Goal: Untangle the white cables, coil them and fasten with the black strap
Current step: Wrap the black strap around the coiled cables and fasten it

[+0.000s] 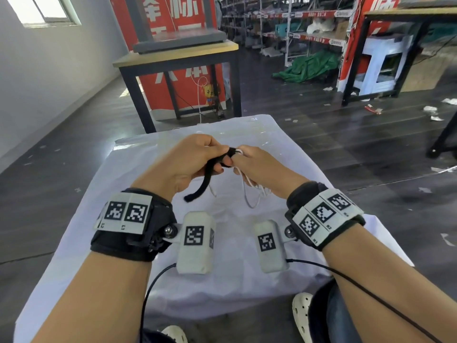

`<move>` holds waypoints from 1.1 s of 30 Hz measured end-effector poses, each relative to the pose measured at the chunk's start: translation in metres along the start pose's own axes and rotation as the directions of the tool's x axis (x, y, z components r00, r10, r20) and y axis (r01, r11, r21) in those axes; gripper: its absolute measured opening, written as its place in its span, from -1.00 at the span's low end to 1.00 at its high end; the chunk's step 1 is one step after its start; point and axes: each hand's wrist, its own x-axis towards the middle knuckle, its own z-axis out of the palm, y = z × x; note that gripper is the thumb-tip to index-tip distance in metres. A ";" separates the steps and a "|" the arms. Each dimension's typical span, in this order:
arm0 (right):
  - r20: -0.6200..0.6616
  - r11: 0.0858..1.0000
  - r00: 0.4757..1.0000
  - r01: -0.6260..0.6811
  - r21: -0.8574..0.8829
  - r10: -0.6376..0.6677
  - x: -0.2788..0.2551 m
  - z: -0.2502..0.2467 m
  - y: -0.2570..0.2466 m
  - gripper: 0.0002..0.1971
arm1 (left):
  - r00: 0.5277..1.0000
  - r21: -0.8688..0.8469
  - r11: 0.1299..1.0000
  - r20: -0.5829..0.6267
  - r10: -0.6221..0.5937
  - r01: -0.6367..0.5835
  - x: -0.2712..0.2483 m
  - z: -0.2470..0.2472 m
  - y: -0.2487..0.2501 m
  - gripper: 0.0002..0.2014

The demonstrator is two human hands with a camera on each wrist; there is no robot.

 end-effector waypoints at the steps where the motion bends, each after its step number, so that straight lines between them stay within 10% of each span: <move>1: 0.021 1.000 1.000 0.001 -0.019 0.000 0.000 0.000 0.000 -0.88 | 1.000 0.003 1.000 -0.007 -0.003 0.003 0.001 0.000 -0.001 -0.89; 13: 0.221 0.952 0.975 0.079 -0.296 -0.012 -0.006 0.004 -0.004 -0.87 | 0.996 -0.195 0.981 0.079 0.034 -0.018 0.003 0.001 0.000 -0.83; 29: 0.097 0.998 0.994 -0.061 0.017 0.059 -0.002 0.010 0.004 -0.62 | 0.932 0.013 0.961 -0.239 0.271 -0.276 0.008 -0.008 0.004 -0.78; 33: -0.092 0.974 0.989 -0.098 0.204 0.119 0.001 -0.002 0.005 -0.62 | 0.994 0.137 0.987 0.085 0.071 -0.082 0.002 -0.015 0.001 -0.77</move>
